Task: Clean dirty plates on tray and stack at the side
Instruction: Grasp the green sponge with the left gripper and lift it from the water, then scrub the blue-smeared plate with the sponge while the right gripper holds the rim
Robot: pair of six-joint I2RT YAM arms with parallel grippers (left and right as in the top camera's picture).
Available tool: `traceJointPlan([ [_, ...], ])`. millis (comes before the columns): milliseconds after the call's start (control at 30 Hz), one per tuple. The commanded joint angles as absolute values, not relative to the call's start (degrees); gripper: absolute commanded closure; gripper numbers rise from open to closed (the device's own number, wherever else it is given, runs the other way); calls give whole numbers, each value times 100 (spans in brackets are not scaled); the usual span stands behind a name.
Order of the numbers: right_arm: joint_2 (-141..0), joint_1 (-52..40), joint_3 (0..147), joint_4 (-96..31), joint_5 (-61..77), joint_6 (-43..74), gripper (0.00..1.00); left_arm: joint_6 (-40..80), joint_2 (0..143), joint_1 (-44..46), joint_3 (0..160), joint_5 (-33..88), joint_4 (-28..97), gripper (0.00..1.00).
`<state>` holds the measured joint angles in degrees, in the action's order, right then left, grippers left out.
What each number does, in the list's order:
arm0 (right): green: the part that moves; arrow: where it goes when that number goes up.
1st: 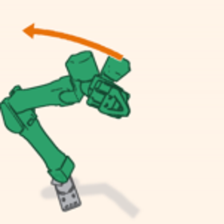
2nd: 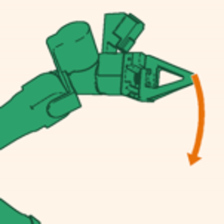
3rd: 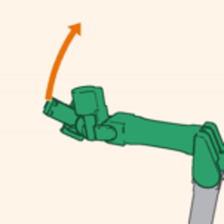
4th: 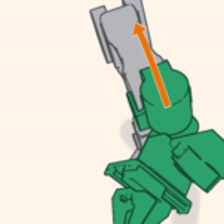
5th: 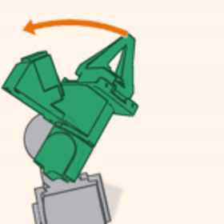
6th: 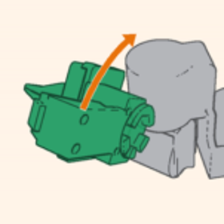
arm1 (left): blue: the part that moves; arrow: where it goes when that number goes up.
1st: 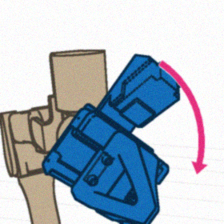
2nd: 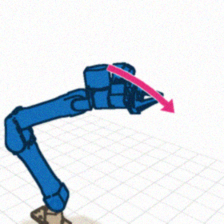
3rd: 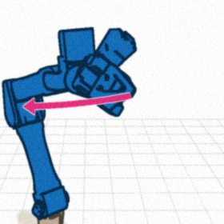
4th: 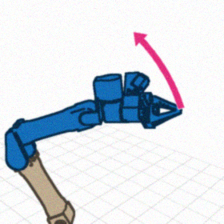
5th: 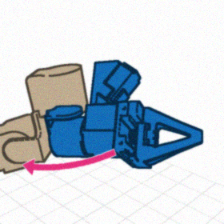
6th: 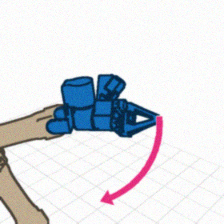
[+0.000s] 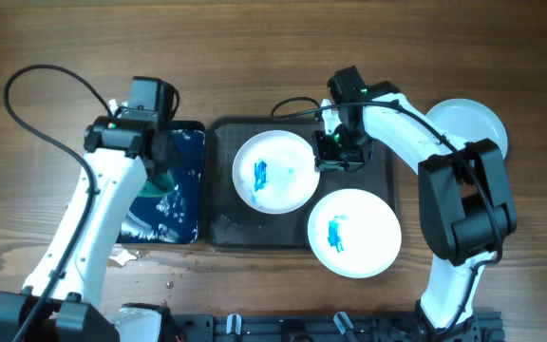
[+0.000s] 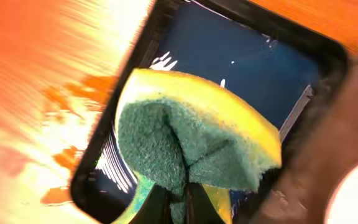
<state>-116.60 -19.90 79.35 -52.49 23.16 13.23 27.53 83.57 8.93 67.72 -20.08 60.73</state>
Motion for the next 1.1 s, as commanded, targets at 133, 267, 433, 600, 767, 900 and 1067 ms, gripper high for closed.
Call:
traceJointPlan([
  [133, -11712, -2008, 7911, -5258, 2449, 1354, 95, 3990, 8326, 1417, 6814, -4320, 6158, 96],
  [267, -11712, -2008, 7911, -5253, 2449, 1369, 95, 4099, 8431, 1577, 6814, -4834, 5992, 96],
  [433, -11712, -2008, 7911, -5253, 2449, 1367, 95, 4101, 8768, 1848, 6814, -5157, 5795, 96],
  [600, -11712, -2008, 7911, -5253, 2449, 1365, 95, 4193, 8982, 2137, 6814, -5551, 5763, 96],
  [767, -11712, -2008, 7911, -5227, 2449, 1367, 95, 4316, 8997, 2202, 6814, -5778, 5671, 96],
  [900, -11712, -2008, 7911, -5227, 2449, 1369, 95, 4313, 9002, 2202, 6814, -5776, 5614, 96],
  [1067, -11712, -2008, 7911, -5210, 2449, 1367, 95, 4311, 9002, 2202, 6814, -5546, 5610, 96],
])
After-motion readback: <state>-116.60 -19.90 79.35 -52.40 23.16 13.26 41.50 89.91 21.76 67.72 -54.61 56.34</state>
